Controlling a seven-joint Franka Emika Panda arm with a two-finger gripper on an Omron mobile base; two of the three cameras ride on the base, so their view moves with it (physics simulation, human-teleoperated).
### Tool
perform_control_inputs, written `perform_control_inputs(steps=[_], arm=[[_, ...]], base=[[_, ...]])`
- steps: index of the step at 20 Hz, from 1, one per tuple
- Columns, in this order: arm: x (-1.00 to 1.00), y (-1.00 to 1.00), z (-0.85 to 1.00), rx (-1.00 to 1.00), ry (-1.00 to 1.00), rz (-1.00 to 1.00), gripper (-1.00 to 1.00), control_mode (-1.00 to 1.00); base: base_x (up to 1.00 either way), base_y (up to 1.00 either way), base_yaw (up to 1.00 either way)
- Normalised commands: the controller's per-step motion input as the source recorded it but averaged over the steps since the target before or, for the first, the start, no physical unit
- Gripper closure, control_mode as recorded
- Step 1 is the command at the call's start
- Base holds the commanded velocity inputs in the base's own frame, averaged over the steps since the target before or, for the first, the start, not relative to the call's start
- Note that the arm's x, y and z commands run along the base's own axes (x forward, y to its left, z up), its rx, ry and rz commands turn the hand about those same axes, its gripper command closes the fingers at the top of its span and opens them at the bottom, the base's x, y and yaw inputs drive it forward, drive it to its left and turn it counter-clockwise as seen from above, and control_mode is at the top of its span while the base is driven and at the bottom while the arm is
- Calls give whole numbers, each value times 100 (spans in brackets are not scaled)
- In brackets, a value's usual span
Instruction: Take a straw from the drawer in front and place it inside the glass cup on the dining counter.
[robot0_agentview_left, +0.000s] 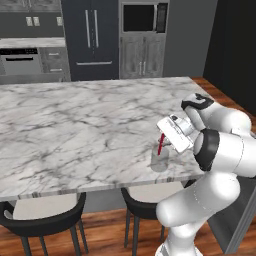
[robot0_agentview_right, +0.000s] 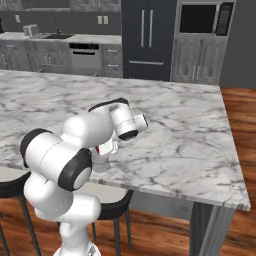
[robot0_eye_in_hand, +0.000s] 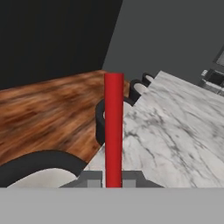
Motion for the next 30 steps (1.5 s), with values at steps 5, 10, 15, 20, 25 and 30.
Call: perform_control_inputs(steps=[5,10,15,20,25,30], arm=[[18,0,-10,0,0,0,100,-100],[27,0,-11,0,0,0,100,-100],[15,-3,-13,0,0,0,100,-100],[-38,-1,-4,0,0,0,100,-100],[-61,0,0,0,0,0,-100,-100],[-24,0,0,0,-4,0,-100,-100]], base=[[0,0,0],[0,0,0],[0,0,0],[0,0,0],[0,0,0],[0,0,0]])
